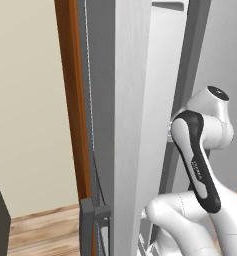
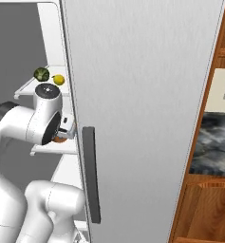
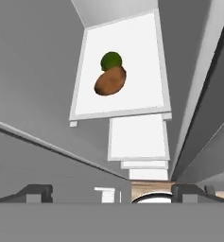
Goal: Take the lime and potato from the second highest rack and move them to the highest rack where the lemon and broccoli are located, to maximize freezer space. Close the freezer door after rearranging.
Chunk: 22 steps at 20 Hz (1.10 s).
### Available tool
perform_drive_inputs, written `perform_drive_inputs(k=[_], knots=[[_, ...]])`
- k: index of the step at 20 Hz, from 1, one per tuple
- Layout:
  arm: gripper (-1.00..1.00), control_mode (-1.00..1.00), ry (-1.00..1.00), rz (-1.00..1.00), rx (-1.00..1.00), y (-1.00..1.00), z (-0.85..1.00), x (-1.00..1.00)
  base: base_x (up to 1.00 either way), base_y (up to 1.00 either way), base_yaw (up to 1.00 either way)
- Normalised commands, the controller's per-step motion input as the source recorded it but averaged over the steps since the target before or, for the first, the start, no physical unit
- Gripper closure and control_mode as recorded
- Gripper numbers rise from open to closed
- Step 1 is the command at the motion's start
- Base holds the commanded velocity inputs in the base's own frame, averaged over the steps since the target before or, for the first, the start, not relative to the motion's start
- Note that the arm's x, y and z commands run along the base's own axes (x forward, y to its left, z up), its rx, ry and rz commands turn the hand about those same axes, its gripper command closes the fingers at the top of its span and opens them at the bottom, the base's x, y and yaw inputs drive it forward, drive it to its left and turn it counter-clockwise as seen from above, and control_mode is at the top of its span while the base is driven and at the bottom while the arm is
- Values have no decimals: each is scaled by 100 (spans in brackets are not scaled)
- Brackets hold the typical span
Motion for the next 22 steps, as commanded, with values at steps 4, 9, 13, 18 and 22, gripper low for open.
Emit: perform_drive_inputs(k=[4,9,13,18,22], knots=[[-100,100,0,0,0,0,0,0,34,6,-5],[-100,-100,-6,-1,0,25,0,-38,0,0,0],[-100,-100,-8,-5,11,26,-23,-11,0,0,0],[-100,-100,0,-17,31,0,-40,15,0,0,0],[-100,-100,0,-21,23,2,-36,47,0,0,0]])
